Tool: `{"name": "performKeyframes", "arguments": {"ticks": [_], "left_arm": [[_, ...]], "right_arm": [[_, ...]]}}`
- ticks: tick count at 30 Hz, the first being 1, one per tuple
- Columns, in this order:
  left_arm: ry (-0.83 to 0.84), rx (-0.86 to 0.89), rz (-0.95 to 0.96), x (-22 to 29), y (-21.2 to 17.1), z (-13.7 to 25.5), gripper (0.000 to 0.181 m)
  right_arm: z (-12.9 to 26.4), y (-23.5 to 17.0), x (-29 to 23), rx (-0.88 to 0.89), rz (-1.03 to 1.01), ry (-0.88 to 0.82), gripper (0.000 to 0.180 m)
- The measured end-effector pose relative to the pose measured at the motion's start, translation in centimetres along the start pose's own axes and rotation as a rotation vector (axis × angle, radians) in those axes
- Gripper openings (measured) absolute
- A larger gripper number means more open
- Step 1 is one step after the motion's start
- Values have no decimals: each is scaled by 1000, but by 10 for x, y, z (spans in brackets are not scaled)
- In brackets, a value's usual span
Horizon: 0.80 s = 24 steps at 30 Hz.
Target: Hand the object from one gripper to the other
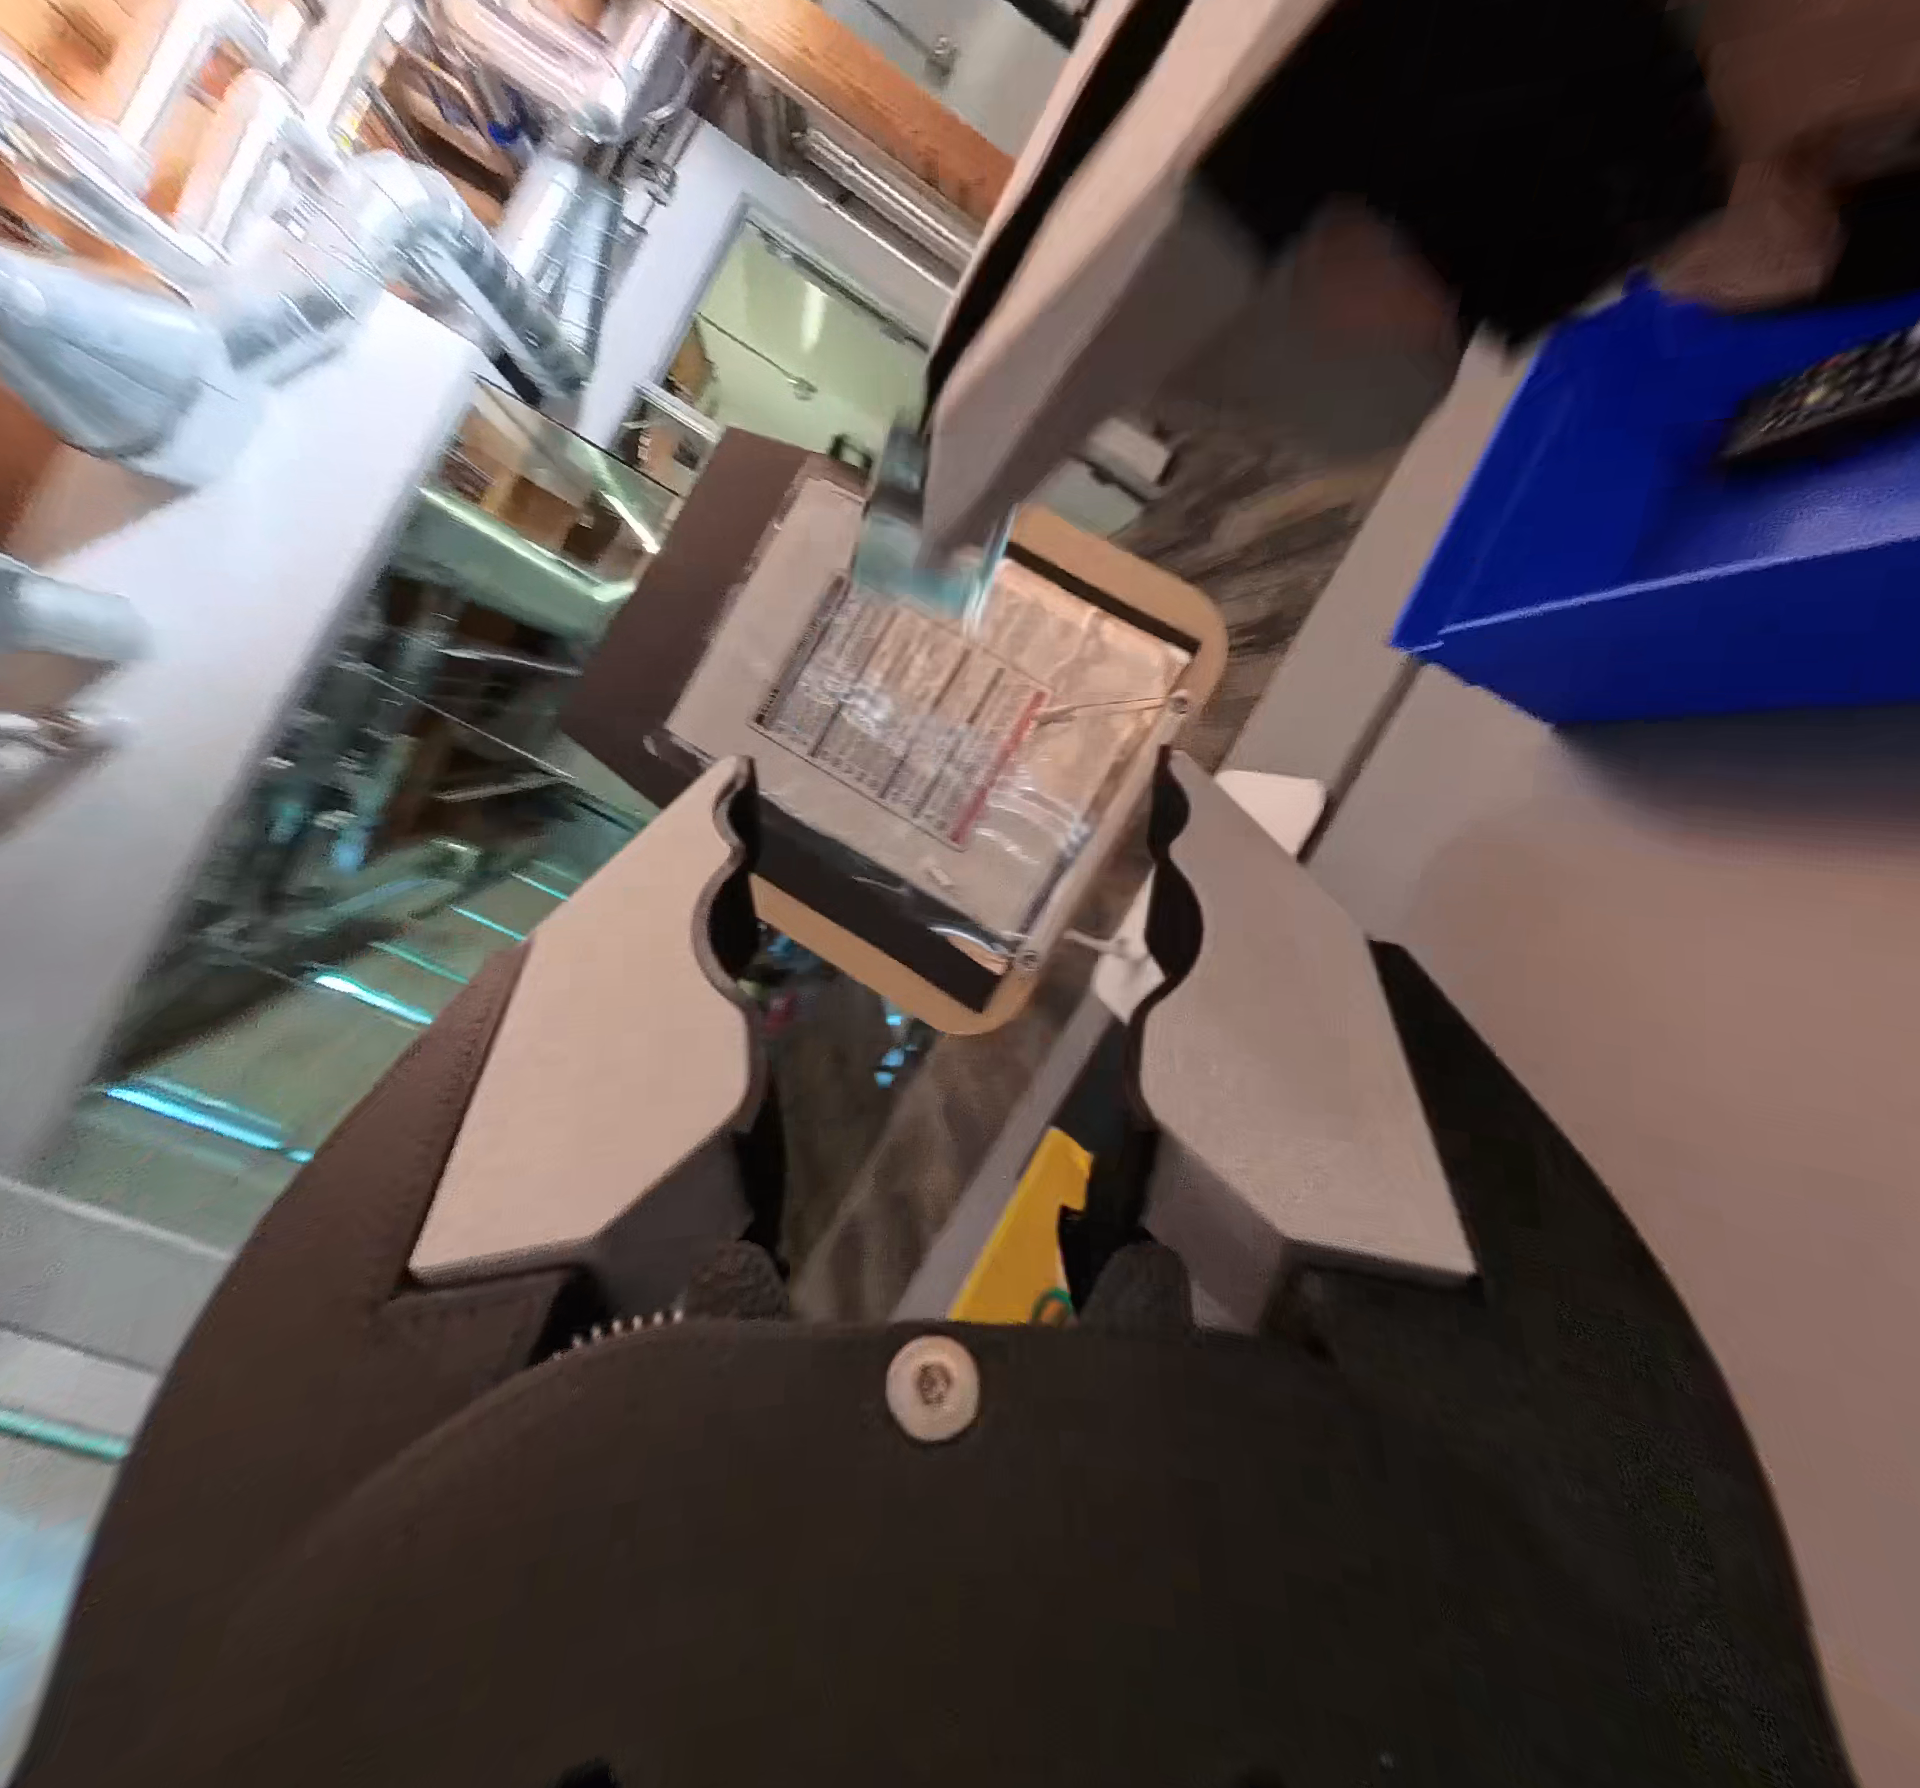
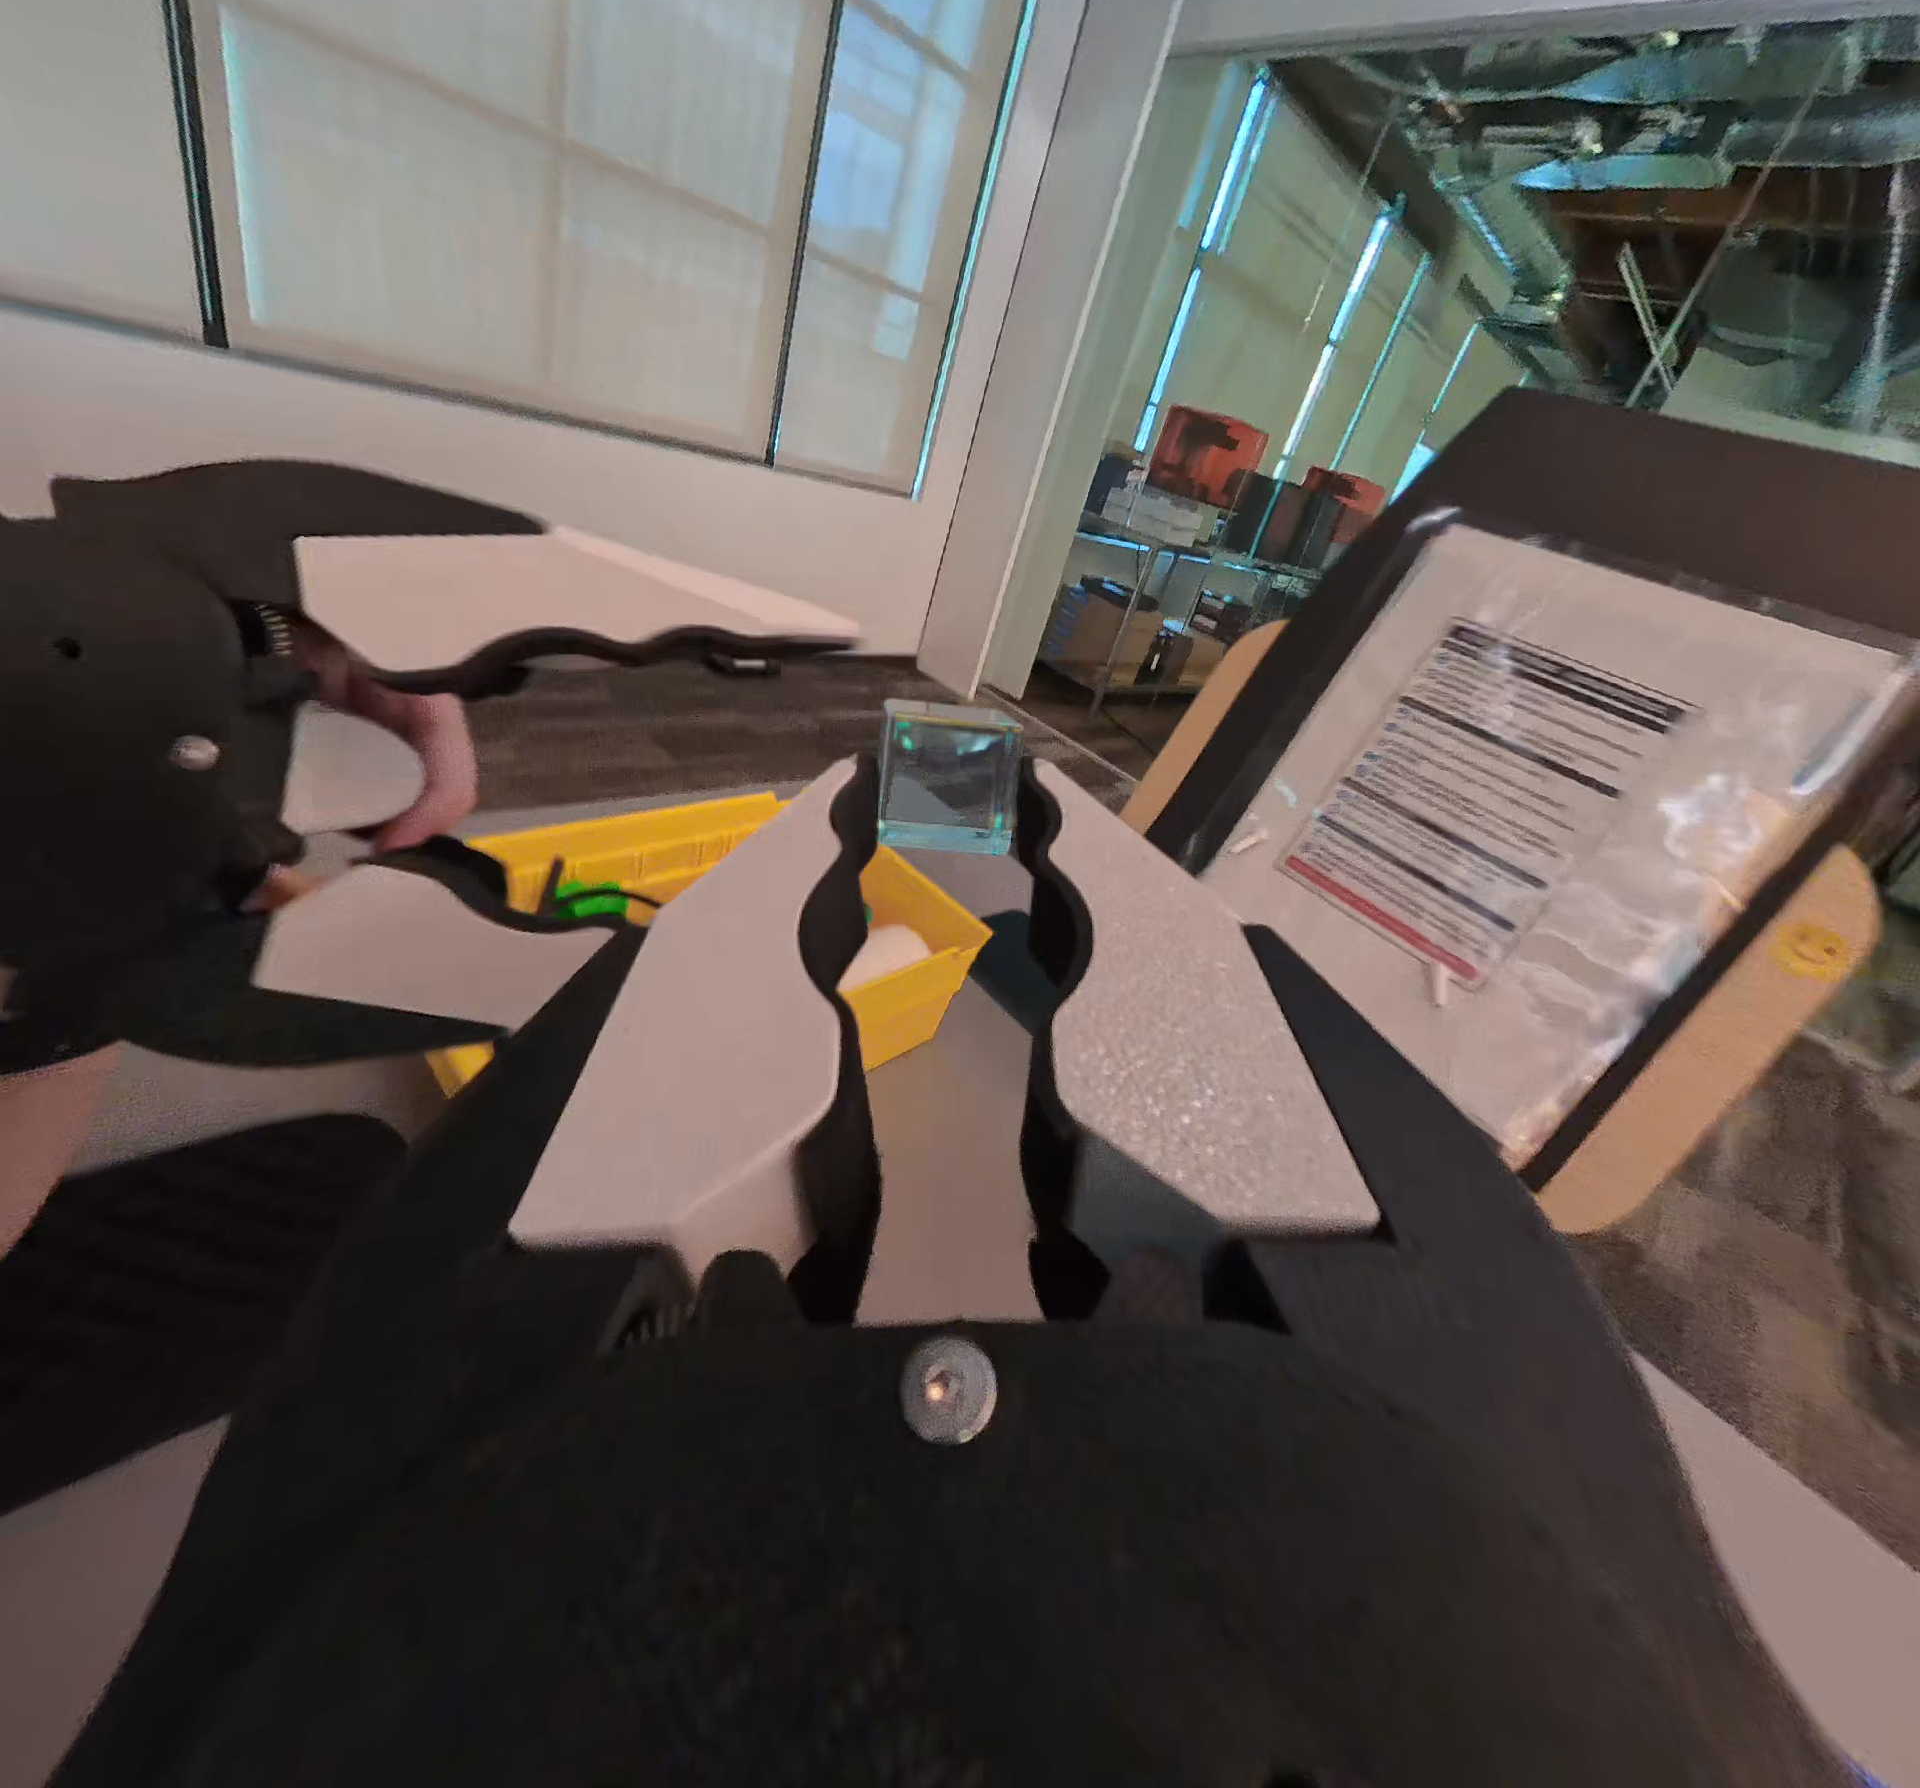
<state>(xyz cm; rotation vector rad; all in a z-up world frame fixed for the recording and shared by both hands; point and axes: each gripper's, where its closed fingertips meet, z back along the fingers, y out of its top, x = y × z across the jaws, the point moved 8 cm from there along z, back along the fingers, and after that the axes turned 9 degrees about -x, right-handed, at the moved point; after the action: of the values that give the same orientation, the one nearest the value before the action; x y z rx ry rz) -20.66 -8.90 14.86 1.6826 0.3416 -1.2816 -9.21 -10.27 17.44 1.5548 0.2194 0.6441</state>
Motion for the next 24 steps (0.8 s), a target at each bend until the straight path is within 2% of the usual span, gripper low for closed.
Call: {"name": "performKeyframes", "arguments": {"ticks": [1,2,4,7,11,14,17,24], "left_arm": [[-28,-1,42,-5,-1,4,77],[-45,-4,72,-10,-3,8,75],[-68,-24,113,-20,-11,16,67],[-87,-71,146,-32,-24,24,62],[-98,-110,152,-37,-35,23,61],[-127,-144,153,-34,-39,19,61],[-127,-159,142,-32,-41,14,59],[-150,-201,111,-25,-42,8,57]], "right_arm": [[14,2,16,12,-41,-11,25],[28,1,35,0,-88,-29,25],[51,-19,75,-144,-207,-70,25],[70,-81,134,-420,-354,-173,25],[64,-176,194,-666,-540,-316,26],[51,-227,212,-773,-614,-410,26],[36,-262,215,-904,-587,-439,26],[17,-311,214,-1101,-556,-430,27]]}}
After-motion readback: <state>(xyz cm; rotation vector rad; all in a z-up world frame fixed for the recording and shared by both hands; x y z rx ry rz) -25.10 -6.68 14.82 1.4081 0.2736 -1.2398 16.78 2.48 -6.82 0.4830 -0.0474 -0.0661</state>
